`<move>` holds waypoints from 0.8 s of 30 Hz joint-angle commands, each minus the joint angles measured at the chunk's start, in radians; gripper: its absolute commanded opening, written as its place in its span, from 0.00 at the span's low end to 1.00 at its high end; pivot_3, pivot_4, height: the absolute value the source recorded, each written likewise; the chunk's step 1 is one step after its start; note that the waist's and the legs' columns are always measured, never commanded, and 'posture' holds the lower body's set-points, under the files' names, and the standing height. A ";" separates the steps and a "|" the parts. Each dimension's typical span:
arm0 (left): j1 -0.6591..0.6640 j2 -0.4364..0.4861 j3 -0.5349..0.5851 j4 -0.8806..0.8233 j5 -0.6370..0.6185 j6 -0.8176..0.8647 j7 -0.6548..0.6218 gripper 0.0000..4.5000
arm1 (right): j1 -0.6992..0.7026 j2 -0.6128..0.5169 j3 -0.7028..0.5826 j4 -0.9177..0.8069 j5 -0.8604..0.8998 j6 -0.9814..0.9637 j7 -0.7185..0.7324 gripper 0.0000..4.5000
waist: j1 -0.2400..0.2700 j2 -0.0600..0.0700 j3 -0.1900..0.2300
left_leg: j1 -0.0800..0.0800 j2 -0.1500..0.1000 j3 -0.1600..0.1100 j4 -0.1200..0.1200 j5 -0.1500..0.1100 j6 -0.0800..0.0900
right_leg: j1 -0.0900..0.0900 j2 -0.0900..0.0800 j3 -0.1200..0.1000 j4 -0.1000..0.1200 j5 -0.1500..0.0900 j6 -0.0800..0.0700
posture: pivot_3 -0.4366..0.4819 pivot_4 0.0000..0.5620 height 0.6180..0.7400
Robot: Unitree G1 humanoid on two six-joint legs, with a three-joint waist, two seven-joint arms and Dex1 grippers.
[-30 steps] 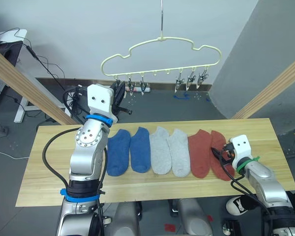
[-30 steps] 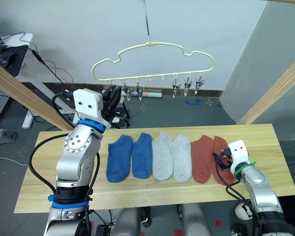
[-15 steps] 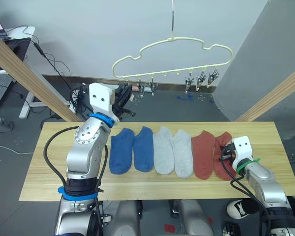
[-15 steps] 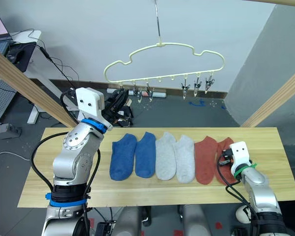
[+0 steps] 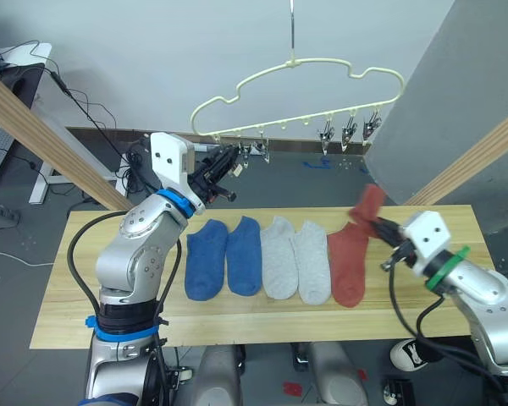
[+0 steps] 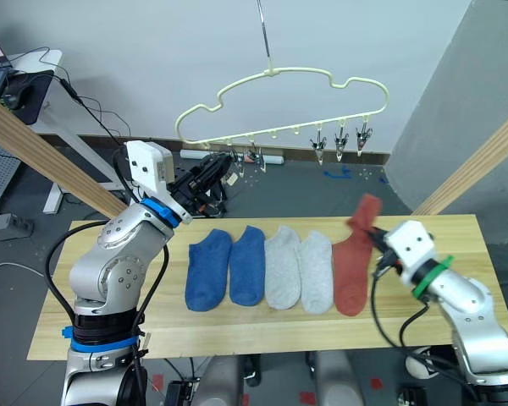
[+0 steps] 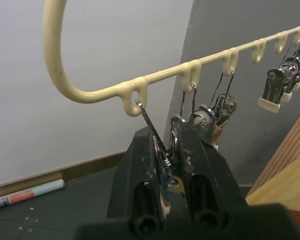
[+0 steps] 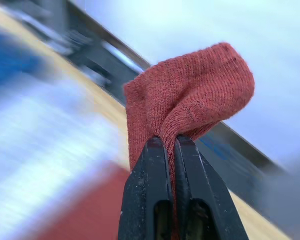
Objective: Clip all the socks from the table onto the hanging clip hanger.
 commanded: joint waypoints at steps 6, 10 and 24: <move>-0.016 0.008 0.008 -0.072 -0.058 0.039 -0.002 0.05 | -0.220 0.220 0.255 0.099 -0.002 0.034 0.023 0.00 | 0.007 -0.003 0.003 | -0.001 -0.001 0.000 0.001 0.000 0.000 | 0.000 -0.002 -0.001 0.000 0.000 0.000 | 0.34 0.67 1.00; -0.016 0.007 0.006 -0.079 -0.067 0.050 0.000 0.05 | -0.310 0.309 0.308 0.238 -0.030 -0.015 0.036 0.00 | 0.009 -0.003 0.003 | -0.001 -0.001 0.000 0.001 0.000 0.000 | 0.000 -0.003 -0.001 -0.001 0.002 -0.004 | 0.35 0.66 1.00; 0.001 0.016 0.012 -0.095 -0.074 0.061 0.005 0.05 | -0.427 0.399 0.282 0.378 -0.046 -0.108 0.058 0.00 | 0.009 -0.003 0.003 | -0.001 -0.001 -0.001 0.001 0.000 0.000 | 0.000 -0.003 -0.002 0.000 0.003 -0.005 | 0.37 0.66 1.00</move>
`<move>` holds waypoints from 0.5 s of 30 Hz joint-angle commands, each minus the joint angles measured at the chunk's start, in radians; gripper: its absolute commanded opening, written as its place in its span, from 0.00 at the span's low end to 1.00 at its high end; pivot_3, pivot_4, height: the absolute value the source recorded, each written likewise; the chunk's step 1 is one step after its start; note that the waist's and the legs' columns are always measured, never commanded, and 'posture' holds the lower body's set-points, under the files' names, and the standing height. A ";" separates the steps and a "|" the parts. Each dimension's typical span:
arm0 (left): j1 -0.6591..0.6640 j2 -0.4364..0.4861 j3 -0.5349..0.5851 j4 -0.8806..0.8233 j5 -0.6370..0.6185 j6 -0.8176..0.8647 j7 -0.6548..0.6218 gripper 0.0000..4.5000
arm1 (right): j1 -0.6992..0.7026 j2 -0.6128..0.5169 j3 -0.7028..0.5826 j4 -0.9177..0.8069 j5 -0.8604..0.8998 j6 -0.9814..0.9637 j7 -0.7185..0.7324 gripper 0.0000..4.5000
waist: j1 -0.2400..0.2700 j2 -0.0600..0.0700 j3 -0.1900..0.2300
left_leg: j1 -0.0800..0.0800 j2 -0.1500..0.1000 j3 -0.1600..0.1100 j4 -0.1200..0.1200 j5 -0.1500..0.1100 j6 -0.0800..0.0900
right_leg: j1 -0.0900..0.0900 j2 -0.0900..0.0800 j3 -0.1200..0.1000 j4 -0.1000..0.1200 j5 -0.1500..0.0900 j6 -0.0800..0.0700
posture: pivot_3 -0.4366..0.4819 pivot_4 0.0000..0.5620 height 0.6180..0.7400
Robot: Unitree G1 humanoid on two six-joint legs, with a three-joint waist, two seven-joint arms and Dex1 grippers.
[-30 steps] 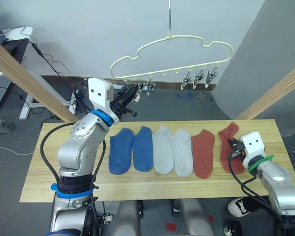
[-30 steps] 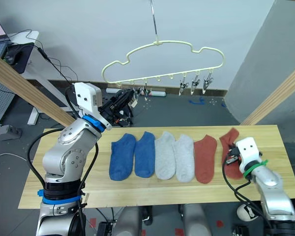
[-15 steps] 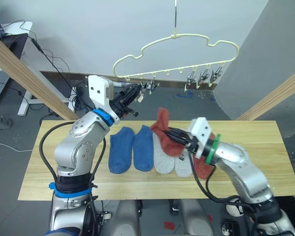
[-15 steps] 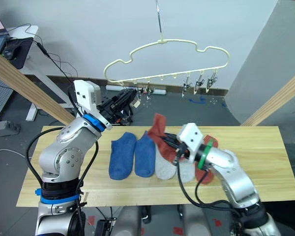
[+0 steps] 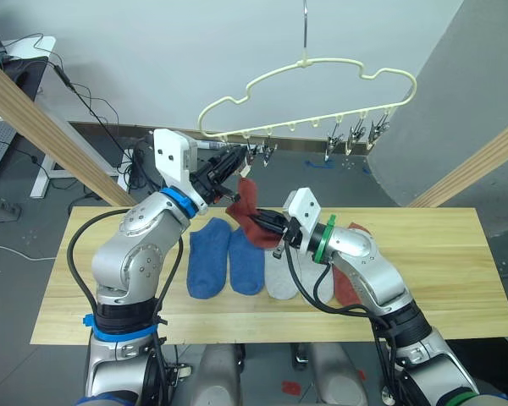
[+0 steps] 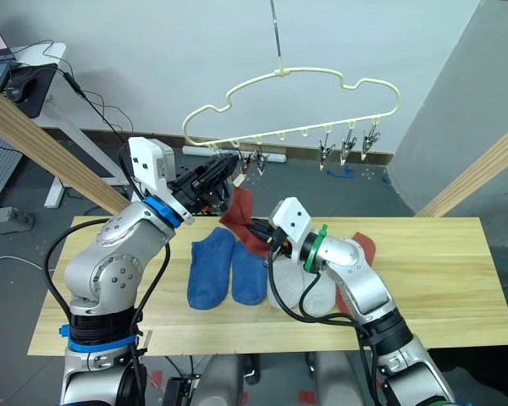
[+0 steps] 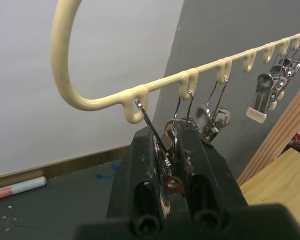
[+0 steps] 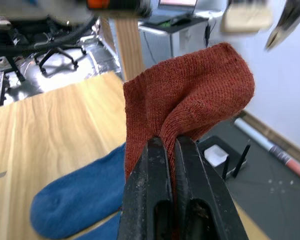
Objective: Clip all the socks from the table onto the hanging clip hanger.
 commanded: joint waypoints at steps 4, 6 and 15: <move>0.014 0.012 0.012 -0.052 -0.008 -0.010 0.003 0.05 | -0.009 0.016 -0.016 -0.052 0.019 -0.026 0.020 0.00 | 0.000 0.000 0.000 | 0.000 0.000 0.000 0.000 0.000 0.000 | 0.000 0.000 0.000 0.000 0.000 0.000 | 0.37 0.66 1.00; 0.015 0.009 0.009 -0.053 -0.007 -0.011 0.006 0.05 | -0.010 0.023 -0.014 -0.056 0.020 -0.025 0.021 0.00 | 0.000 0.000 0.000 | 0.000 0.000 0.000 0.000 0.000 0.000 | 0.000 0.000 0.000 0.000 0.000 0.000 | 0.37 0.66 1.00; 0.025 0.009 0.007 -0.061 -0.014 0.000 0.021 0.05 | -0.046 0.064 -0.015 -0.001 -0.001 -0.051 0.013 0.00 | -0.001 0.000 0.000 | 0.000 0.000 0.000 0.000 0.000 0.000 | 0.000 0.000 0.000 0.001 0.000 0.000 | 0.37 0.66 1.00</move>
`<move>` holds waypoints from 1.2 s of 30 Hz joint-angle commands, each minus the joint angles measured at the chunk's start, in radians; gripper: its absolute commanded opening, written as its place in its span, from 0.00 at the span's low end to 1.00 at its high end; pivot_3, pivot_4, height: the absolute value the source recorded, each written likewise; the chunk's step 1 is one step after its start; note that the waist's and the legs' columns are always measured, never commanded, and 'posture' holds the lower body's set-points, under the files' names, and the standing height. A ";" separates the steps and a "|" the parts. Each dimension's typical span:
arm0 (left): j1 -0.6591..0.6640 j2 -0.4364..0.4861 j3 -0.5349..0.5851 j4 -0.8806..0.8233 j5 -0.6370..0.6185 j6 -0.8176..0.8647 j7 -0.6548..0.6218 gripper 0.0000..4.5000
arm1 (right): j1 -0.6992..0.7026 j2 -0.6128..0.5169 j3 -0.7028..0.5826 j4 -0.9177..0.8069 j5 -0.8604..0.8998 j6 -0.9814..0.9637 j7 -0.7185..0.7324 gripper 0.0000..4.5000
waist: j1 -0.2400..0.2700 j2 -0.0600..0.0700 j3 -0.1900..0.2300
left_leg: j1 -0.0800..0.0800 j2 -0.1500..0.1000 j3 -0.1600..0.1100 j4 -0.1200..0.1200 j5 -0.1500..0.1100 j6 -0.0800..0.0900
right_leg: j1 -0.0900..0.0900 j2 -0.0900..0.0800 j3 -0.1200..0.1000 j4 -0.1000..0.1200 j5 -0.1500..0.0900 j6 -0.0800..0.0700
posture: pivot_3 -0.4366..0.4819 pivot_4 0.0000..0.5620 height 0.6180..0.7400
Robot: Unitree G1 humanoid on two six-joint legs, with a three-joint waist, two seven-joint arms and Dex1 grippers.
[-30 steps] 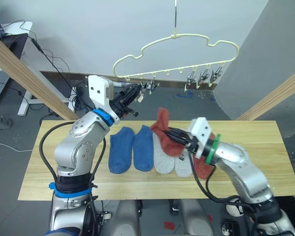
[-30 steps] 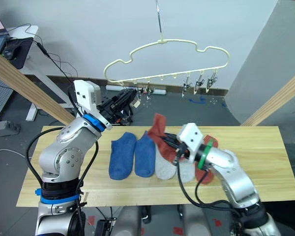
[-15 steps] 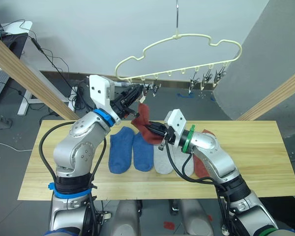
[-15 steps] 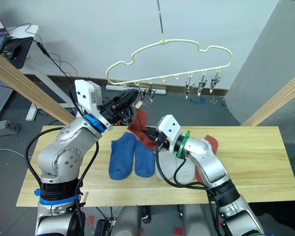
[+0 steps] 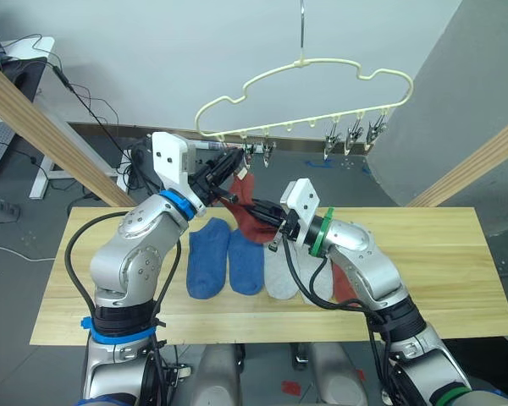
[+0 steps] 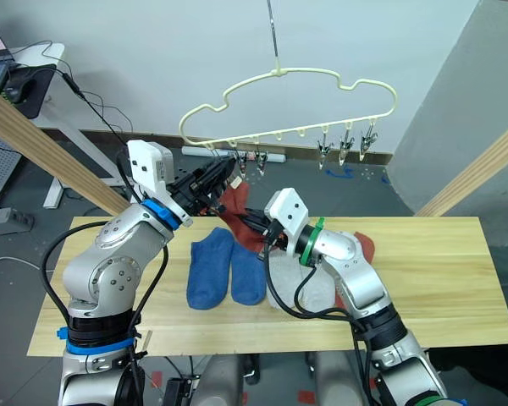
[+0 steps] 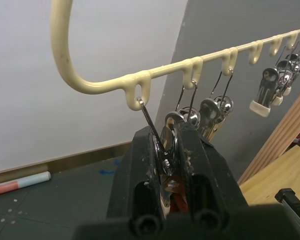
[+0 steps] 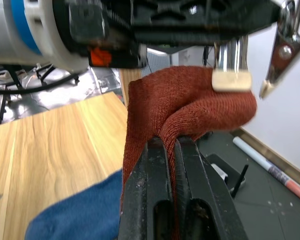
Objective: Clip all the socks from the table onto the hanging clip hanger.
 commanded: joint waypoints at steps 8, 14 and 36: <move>0.032 0.008 0.019 -0.069 -0.036 0.024 0.011 0.33 | -0.031 0.025 -0.007 0.014 -0.009 -0.059 -0.009 0.00 | 0.000 0.000 0.000 | 0.000 0.000 0.000 0.000 0.000 0.000 | 0.000 0.000 0.000 0.000 0.000 0.000 | 0.37 0.66 1.00; 0.064 0.035 0.023 -0.083 -0.025 0.026 -0.009 0.54 | -0.037 0.036 -0.008 0.025 -0.012 -0.059 -0.012 0.00 | -0.001 0.000 0.000 | 0.000 0.000 0.000 0.000 0.000 0.000 | 0.000 0.000 0.000 0.000 0.000 0.000 | 0.37 0.65 1.00; 0.269 0.015 -0.172 -0.099 0.384 -0.426 0.010 0.55 | 0.223 -0.309 -0.192 -0.489 0.145 0.285 0.043 0.38 | 0.011 0.001 0.000 | -0.001 0.000 0.000 -0.001 -0.001 0.000 | 0.000 -0.001 0.000 -0.001 0.000 0.000 | 0.35 0.65 1.00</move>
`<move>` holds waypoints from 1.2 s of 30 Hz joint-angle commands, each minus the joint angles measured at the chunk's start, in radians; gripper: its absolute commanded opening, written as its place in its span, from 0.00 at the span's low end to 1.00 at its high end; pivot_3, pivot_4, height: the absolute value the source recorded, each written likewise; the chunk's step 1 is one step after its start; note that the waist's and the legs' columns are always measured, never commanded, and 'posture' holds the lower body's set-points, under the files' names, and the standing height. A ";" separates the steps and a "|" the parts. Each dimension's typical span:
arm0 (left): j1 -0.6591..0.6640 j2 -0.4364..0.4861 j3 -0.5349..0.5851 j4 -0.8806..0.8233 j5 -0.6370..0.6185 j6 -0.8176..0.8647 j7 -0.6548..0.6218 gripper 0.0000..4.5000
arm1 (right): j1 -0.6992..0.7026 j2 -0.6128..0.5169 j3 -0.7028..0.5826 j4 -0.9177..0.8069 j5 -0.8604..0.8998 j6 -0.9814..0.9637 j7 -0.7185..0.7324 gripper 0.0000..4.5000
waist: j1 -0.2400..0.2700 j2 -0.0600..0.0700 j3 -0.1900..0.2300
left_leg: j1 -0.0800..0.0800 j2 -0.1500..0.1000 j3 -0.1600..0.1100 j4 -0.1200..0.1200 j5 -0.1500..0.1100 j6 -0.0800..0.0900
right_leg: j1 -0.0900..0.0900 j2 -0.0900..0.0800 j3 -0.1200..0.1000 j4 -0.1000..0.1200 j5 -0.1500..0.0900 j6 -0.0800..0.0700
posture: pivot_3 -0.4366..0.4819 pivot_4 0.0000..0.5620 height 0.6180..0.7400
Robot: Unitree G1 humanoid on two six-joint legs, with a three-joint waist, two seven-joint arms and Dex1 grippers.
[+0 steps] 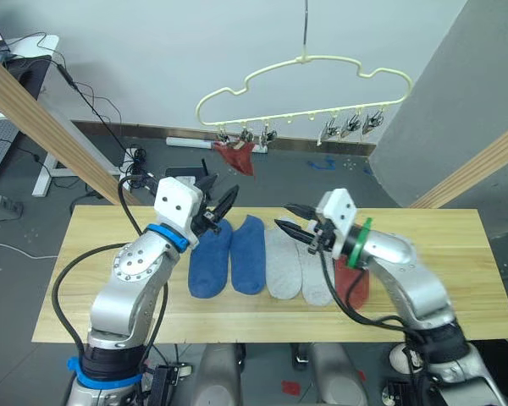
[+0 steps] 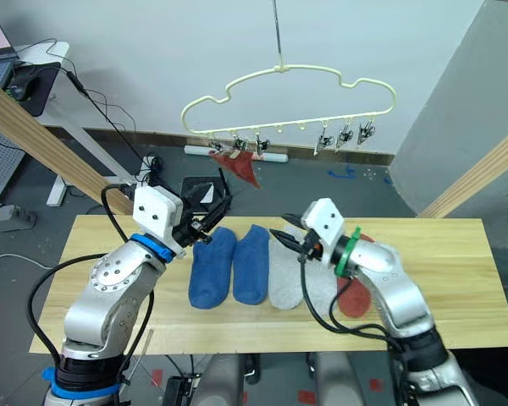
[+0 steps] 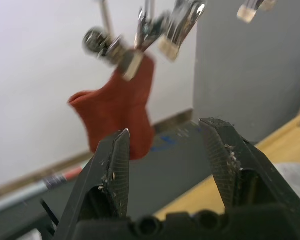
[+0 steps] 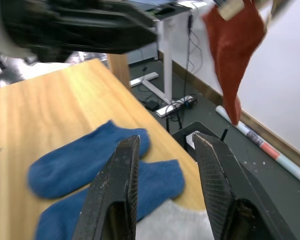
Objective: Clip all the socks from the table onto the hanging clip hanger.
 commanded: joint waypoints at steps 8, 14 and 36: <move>-0.015 -0.135 -0.075 0.026 0.105 -0.131 0.064 0.55 | 0.034 -0.098 -0.142 -0.233 0.118 0.162 -0.046 0.38 | -0.011 0.000 0.000 | 0.000 0.000 0.000 0.000 -0.001 0.001 | 0.000 0.001 0.000 0.000 0.000 0.000 | 0.32 0.65 1.00; -0.074 -0.178 -0.078 0.103 0.179 -0.185 0.121 0.55 | 0.038 -0.105 -0.164 -0.268 0.137 0.193 -0.081 0.38 | -0.017 0.000 0.000 | -0.001 -0.001 0.000 0.000 -0.001 0.001 | 0.000 0.001 0.000 0.000 0.000 0.000 | 0.30 0.65 1.00; -0.290 -0.280 -0.025 0.360 0.223 -0.292 0.218 0.55 | 0.024 -0.128 -0.184 -0.258 0.150 0.196 -0.118 0.38 | -0.020 -0.001 0.000 | -0.001 -0.001 0.001 0.001 0.000 0.001 | 0.000 0.001 0.000 -0.001 0.000 0.001 | 0.28 0.66 1.00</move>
